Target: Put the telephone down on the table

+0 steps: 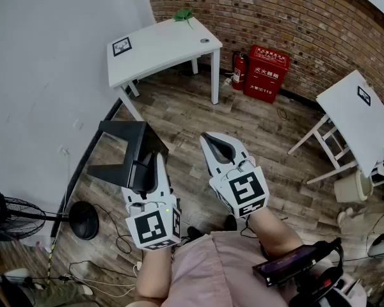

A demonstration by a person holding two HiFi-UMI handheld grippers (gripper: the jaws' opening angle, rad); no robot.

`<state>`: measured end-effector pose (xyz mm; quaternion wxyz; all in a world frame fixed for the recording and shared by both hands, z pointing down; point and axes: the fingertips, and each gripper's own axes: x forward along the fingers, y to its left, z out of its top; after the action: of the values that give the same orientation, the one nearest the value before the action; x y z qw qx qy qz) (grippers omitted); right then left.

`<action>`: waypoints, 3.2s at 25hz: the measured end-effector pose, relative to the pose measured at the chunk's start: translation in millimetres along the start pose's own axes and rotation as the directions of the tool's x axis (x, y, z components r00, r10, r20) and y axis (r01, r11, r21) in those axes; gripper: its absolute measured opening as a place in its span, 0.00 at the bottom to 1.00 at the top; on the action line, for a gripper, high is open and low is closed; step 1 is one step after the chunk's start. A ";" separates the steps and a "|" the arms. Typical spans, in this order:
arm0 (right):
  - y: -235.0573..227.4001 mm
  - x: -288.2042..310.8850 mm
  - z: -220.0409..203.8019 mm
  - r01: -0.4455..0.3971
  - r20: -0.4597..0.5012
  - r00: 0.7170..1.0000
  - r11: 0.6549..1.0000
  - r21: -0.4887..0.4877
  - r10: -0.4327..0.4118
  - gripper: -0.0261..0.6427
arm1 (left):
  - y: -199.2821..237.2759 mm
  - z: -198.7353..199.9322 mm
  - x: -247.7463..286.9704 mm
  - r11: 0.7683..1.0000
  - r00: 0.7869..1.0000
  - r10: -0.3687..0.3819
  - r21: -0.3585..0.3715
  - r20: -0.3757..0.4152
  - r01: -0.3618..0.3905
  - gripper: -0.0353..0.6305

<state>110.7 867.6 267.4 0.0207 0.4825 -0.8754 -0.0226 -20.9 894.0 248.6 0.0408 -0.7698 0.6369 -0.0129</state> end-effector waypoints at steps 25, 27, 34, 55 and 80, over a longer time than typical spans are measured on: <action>-68.9 -35.4 11.9 -0.149 0.071 0.987 0.983 0.109 0.142 0.19 | -84.7 18.6 35.2 0.914 0.913 -0.404 -0.052 -0.052 0.402 0.30; -75.2 -39.5 27.2 -0.221 0.114 0.972 0.967 0.126 0.207 0.25 | -99.5 34.6 36.1 0.869 0.869 -0.494 -0.051 -0.029 0.492 0.30; -69.9 -53.4 79.1 -0.586 0.244 0.805 0.791 0.178 0.541 0.50 | -141.8 67.6 29.1 0.678 0.680 -0.733 -0.069 -0.004 0.731 0.30; -46.0 78.4 40.2 -0.784 0.196 0.620 0.591 0.190 0.760 0.31 | -119.9 -30.0 130.3 0.429 0.419 -0.903 -0.202 -0.091 0.881 0.30; -83.3 253.5 42.9 -0.729 0.165 0.684 0.656 0.193 0.711 0.32 | -30.0 -40.4 281.1 0.351 0.350 -0.935 -0.257 -0.049 0.900 0.30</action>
<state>43.2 609.6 223.2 -0.0639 0.0938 -0.9906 0.0766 58.6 621.7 282.2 -0.1053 -0.9891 0.0922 -0.0467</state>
